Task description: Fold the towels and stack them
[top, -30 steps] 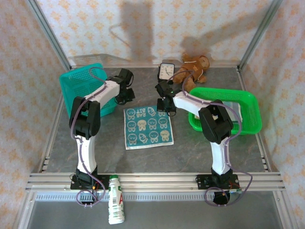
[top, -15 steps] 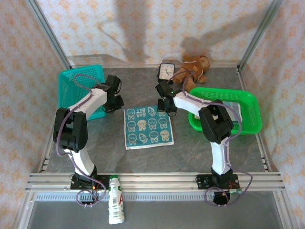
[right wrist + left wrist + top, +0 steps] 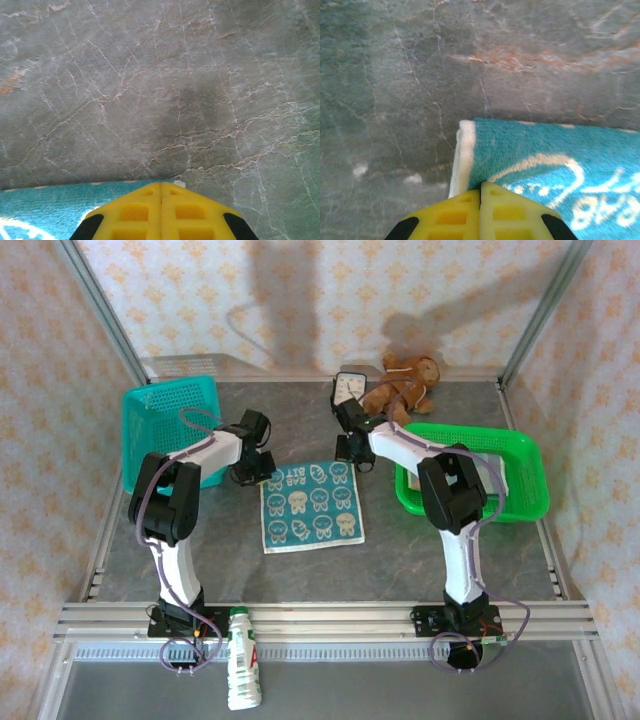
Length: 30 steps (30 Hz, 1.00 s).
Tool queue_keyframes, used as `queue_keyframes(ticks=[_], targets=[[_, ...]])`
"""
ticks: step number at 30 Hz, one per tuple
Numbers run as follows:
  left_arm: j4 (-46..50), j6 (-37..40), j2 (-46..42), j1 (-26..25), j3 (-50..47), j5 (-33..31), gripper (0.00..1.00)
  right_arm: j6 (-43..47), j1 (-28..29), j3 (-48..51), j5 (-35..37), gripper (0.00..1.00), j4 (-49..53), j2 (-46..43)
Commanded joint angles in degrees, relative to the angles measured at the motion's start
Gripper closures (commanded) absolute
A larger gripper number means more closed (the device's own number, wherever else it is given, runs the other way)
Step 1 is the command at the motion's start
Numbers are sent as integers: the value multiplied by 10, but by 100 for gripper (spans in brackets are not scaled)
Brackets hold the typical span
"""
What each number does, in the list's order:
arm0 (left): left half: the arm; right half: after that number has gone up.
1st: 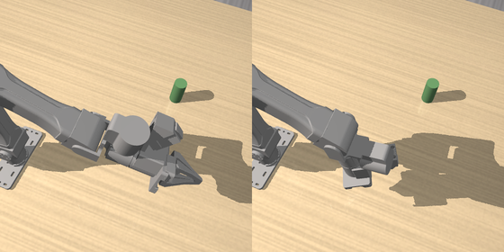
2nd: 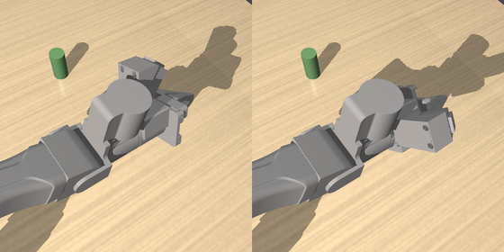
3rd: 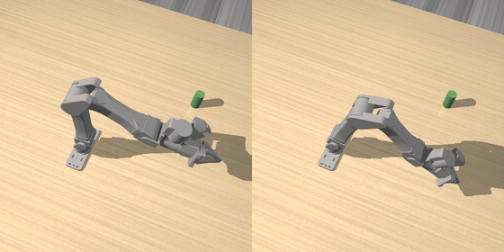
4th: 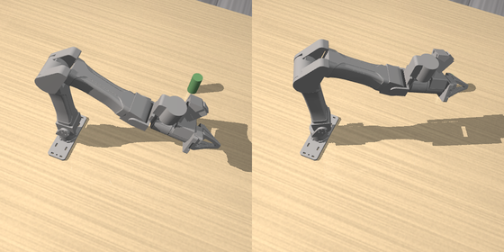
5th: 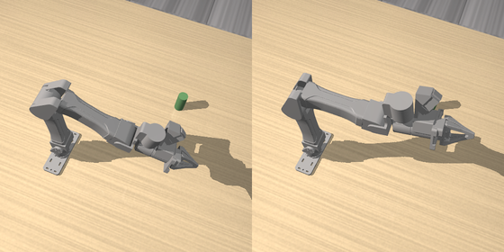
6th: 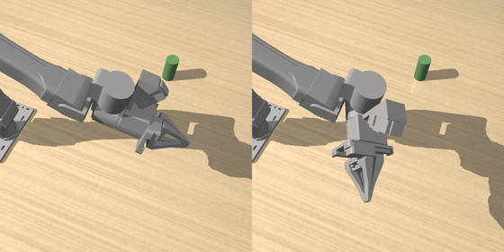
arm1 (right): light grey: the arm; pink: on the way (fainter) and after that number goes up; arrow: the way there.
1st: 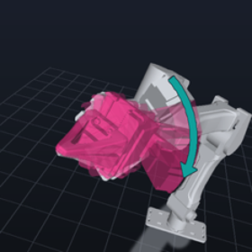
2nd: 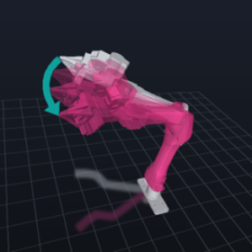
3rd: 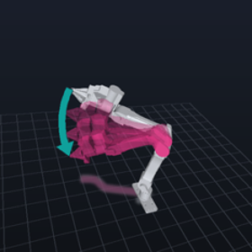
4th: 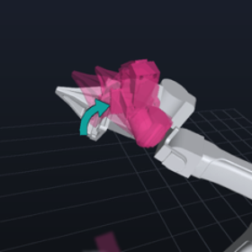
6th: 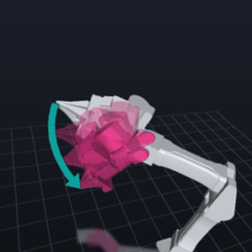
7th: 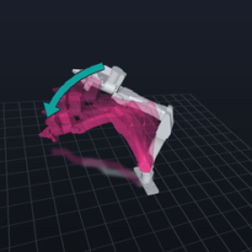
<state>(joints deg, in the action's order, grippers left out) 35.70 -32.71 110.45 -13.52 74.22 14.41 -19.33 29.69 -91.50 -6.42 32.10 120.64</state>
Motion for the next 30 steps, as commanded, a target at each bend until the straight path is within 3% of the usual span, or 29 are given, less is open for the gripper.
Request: queue_keyframes(ticks=[1, 12, 17, 22, 30], targets=[[4, -5, 27, 0, 17, -25, 93, 9, 1, 0, 10, 100, 10, 19], [25, -5, -4, 1, 36, -35, 92, 18, -4, 9, 7, 100, 12, -7], [34, -1, -7, 11, 60, -34, 83, 2, -5, 9, 8, 84, 14, -34], [43, 11, 23, 20, 87, -34, 69, -40, -25, 26, -35, 80, -3, -35], [45, 18, 55, 21, 99, -38, 69, -57, -38, 21, -57, 75, -9, -11]])
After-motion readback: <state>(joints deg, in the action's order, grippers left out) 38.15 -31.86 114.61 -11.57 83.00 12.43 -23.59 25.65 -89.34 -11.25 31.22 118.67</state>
